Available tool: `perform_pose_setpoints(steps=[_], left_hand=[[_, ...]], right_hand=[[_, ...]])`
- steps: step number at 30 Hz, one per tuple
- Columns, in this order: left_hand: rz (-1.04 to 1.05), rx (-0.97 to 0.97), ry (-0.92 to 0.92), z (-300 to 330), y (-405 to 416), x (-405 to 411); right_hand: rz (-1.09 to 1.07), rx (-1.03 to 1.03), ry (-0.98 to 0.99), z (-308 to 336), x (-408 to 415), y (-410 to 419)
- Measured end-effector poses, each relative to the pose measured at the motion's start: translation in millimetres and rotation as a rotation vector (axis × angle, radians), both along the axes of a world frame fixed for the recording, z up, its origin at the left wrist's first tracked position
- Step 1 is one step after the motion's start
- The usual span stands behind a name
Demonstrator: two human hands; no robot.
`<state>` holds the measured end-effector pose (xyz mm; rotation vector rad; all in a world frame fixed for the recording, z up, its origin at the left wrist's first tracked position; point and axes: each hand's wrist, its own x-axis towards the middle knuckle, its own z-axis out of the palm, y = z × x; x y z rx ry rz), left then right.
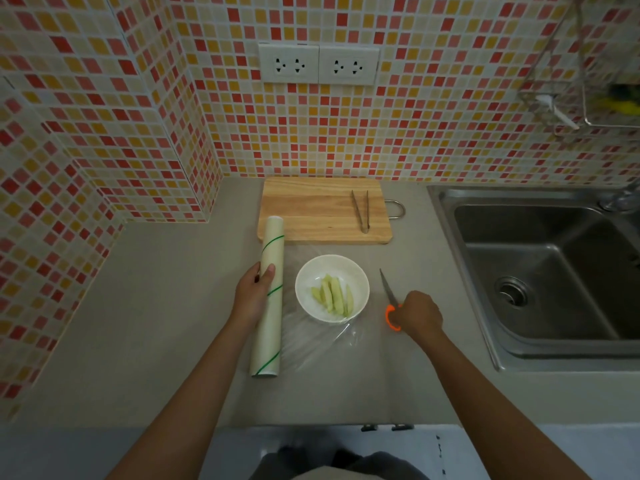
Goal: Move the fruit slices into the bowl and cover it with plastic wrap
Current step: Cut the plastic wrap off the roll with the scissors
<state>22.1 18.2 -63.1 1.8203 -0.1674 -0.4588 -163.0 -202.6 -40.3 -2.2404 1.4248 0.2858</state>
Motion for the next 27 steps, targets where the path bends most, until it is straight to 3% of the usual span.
perform_pose_setpoints(steps=[11, 17, 27], left_hand=[[0.017, 0.012, -0.015, 5, -1, -4], [0.034, 0.027, -0.017, 7, 0, -6], [-0.004, 0.026, -0.032, 15, -2, 0]], right_hand=[[-0.219, 0.274, -0.313, -1, -13, 4], [-0.193, 0.676, -0.445, 34, -31, 58], [-0.029, 0.896, -0.216, 38, -73, 152]])
